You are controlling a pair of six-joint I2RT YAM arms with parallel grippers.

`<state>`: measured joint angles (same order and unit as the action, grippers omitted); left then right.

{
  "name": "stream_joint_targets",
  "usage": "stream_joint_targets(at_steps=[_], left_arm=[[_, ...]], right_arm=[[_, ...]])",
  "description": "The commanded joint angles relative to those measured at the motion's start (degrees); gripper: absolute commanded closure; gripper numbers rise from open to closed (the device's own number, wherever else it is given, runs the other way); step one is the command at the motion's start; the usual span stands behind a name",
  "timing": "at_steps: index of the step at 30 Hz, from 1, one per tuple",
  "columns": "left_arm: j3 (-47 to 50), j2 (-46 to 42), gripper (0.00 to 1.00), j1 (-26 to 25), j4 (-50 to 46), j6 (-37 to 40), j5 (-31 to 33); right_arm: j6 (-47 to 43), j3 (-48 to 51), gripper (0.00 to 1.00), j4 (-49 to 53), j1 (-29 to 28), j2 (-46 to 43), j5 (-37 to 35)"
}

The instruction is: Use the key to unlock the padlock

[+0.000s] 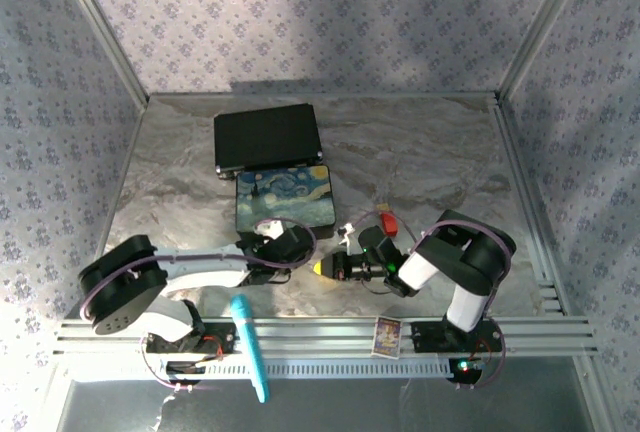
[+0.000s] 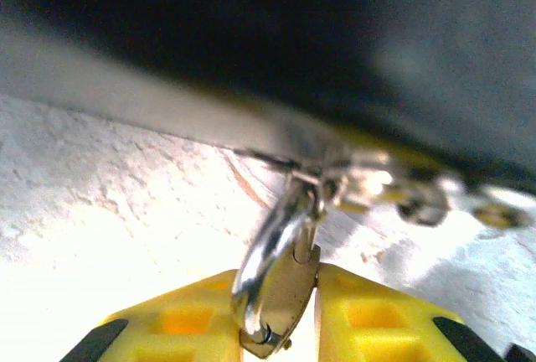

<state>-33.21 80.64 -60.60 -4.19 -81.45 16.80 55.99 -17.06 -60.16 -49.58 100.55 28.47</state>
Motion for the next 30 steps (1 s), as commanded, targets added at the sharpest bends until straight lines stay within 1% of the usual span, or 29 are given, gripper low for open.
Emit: stream_joint_targets(at_steps=[1, 3, 5, 8, 11, 14, 15, 17, 20, 22, 25, 30], left_arm=[[1.1, -2.1, 0.93, 0.8, 0.7, -1.7, -3.3], [1.2, -2.3, 0.94, 1.1, 0.9, -1.8, -3.5], [0.7, -2.1, 0.94, 1.2, -0.9, -1.5, -2.2], [1.6, -1.4, 1.00, 1.4, -1.2, -1.6, -0.2], [3.4, -0.4, 1.00, 1.5, 1.8, -1.6, -0.3], [5.8, -1.3, 1.00, 1.4, 7.1, -1.3, -0.7], [6.9, -2.1, 1.00, 1.5, 9.4, -0.9, -0.7], [7.3, -4.0, 1.00, 1.4, 9.9, 0.3, -0.5], [7.3, -7.4, 1.00, 1.4, 9.2, 2.0, -0.3], [7.0, -8.9, 1.00, 1.6, 8.0, 3.0, -0.2], [6.7, -9.1, 1.00, 2.1, 7.4, 3.2, -1.1], [9.0, -8.0, 1.00, 2.8, 15.4, 2.6, -3.8]], right_arm=[[1.1, -1.1, 1.00, 0.4, 0.1, 1.8, -1.1], [1.2, -1.3, 1.00, 0.6, 0.1, 1.8, -1.3], [1.2, -1.2, 1.00, 1.1, 0.3, 1.6, -1.8], [1.4, -0.5, 1.00, 1.0, 0.7, 1.4, -2.0], [1.2, -0.4, 1.00, 1.6, 0.7, 0.8, -2.2], [1.4, -0.5, 1.00, 2.6, 0.5, 0.3, -2.8], [2.1, -0.6, 1.00, 2.8, 0.6, 0.3, -2.9], [5.3, -0.8, 1.00, 2.2, 1.1, 1.2, -3.0], [10.9, -0.3, 1.00, -4.1, 2.6, 4.3, -1.4], [11.9, -0.6, 1.00, -5.4, 3.1, 5.3, -0.7], [12.1, -2.0, 1.00, -3.6, 3.2, 6.1, 0.0], [15.7, -2.7, 1.00, -8.2, 2.9, 7.8, 2.0]])
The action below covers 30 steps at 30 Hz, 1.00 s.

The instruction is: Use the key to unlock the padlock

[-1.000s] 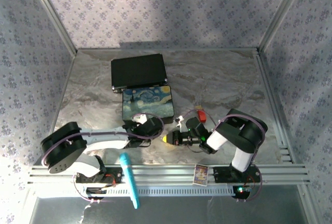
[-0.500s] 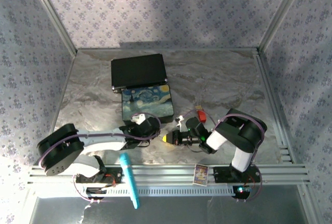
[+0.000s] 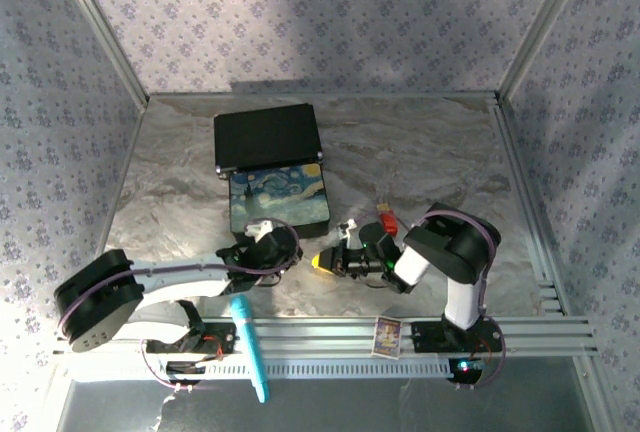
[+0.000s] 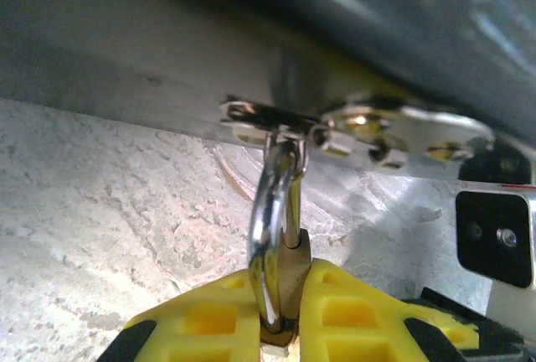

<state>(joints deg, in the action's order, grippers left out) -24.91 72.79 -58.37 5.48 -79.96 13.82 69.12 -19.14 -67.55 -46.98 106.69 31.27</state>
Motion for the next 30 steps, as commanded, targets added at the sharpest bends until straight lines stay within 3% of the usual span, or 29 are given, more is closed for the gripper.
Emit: stream_joint_targets(at_steps=[1, 12, 30], left_arm=[[0.9, 0.0, 1.00, 0.6, 6.9, 1.2, -1.1], [3.4, -0.8, 1.00, 1.1, 12.5, 0.8, -2.0], [7.1, -2.4, 1.00, 1.3, 22.7, -1.9, -3.6]], right_arm=[[2.8, -0.6, 1.00, -1.0, 0.4, 1.7, -0.4], [7.7, -0.8, 1.00, -8.2, 2.8, 6.9, 5.8], [9.1, -6.9, 1.00, -8.8, 3.9, 8.5, 10.4]])
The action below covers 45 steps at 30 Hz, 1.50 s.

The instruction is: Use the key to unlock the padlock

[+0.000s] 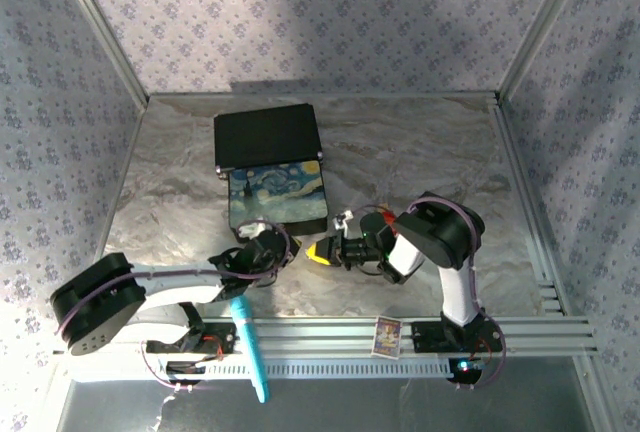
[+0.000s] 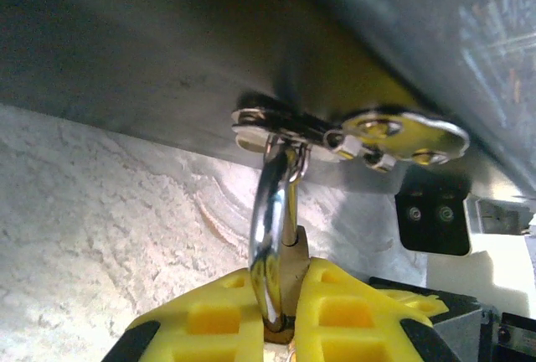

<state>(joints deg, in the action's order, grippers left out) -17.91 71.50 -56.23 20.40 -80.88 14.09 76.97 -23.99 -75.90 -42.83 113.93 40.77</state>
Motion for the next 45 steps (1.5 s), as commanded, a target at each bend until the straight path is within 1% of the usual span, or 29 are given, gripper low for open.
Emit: stream_joint_targets(at_steps=[1, 8, 13, 15, 19, 23, 26, 29, 33, 37, 45], left_arm=[[0.6, -1.2, 1.00, -0.8, 8.9, -1.5, -3.8], [0.2, -3.4, 1.00, -0.7, 9.9, -2.1, -5.5], [1.5, -4.4, 1.00, -0.8, 13.6, -3.6, -6.8], [1.2, -4.5, 1.00, -0.7, 12.8, -3.1, -7.0], [0.8, -3.0, 1.00, -0.7, 13.9, -2.1, -7.8], [0.6, -1.0, 1.00, -0.7, 17.3, -1.2, -9.5], [-0.1, 0.6, 1.00, -0.6, 18.9, -1.0, -11.3], [0.0, 1.2, 1.00, -0.6, 19.3, -1.1, -11.5], [0.1, 1.1, 1.00, -0.6, 20.4, -0.9, -11.8], [-0.2, 1.3, 1.00, -0.6, 20.5, -0.5, -12.6], [-0.3, 2.9, 1.00, -0.6, 20.5, 0.3, -12.9]], right_arm=[[1.5, -1.9, 1.00, -1.0, -0.1, 1.4, 0.6], [2.3, -3.0, 1.00, -3.1, 0.4, 3.9, 0.6], [2.0, -2.9, 1.00, -3.2, 1.7, 3.5, 1.5], [1.9, -3.4, 1.00, -3.2, 1.7, 3.3, 2.2], [1.6, -4.7, 1.00, -3.1, 1.5, 2.8, 4.7], [1.6, -5.1, 1.00, -3.0, 1.4, 2.3, 8.1], [1.1, -4.4, 1.00, -3.1, 4.1, 2.6, 11.6], [0.4, -3.7, 1.00, -2.4, 6.0, 2.5, 13.7], [-0.9, -2.8, 1.00, -1.2, 7.2, 2.3, 14.7], [-0.3, -3.0, 1.00, -2.2, 9.0, 3.1, 15.8], [0.8, -4.2, 1.00, -2.4, 9.6, 3.6, 17.0]])
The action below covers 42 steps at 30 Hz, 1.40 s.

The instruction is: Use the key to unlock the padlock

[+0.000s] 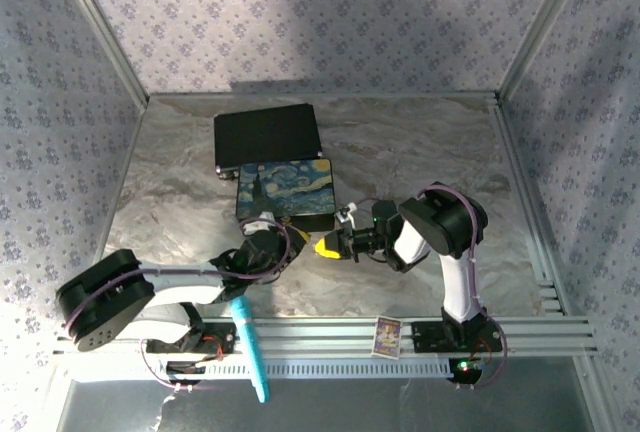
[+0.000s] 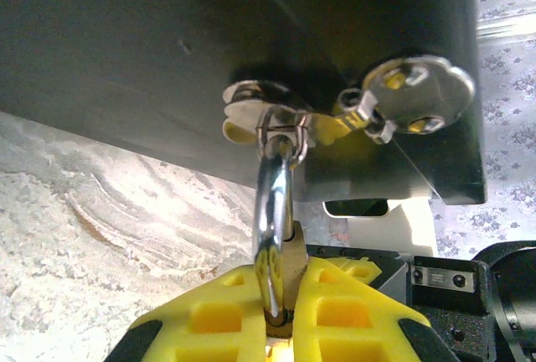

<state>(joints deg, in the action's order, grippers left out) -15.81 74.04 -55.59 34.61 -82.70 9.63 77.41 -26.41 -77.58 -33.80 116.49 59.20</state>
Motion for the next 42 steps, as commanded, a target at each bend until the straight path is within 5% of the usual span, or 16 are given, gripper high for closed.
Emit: stream_joint_targets(at_steps=[1, 12, 32, 38, 42], left_arm=[[-2.5, 0.7, 1.00, -1.3, 6.3, 2.2, -8.4], [-1.7, 4.9, 1.00, -1.4, 14.9, 2.1, -11.0], [-4.1, 8.6, 1.00, -2.6, 15.9, 4.5, -14.1], [-3.8, 9.8, 1.00, -2.9, 18.8, 2.8, -13.1], [-5.9, 9.1, 1.00, -4.5, 12.0, 3.2, -10.9]], right_arm=[[0.5, -1.9, 1.00, -0.8, 0.5, 1.1, -1.4], [2.3, -4.1, 1.00, -1.5, 1.1, 1.5, 0.5], [3.2, -5.5, 1.00, -1.5, 4.6, 2.9, 1.4], [3.5, -4.1, 1.00, -1.4, 2.3, 1.8, -2.7], [4.1, -0.6, 1.00, -1.5, 0.1, -2.2, -11.1]])
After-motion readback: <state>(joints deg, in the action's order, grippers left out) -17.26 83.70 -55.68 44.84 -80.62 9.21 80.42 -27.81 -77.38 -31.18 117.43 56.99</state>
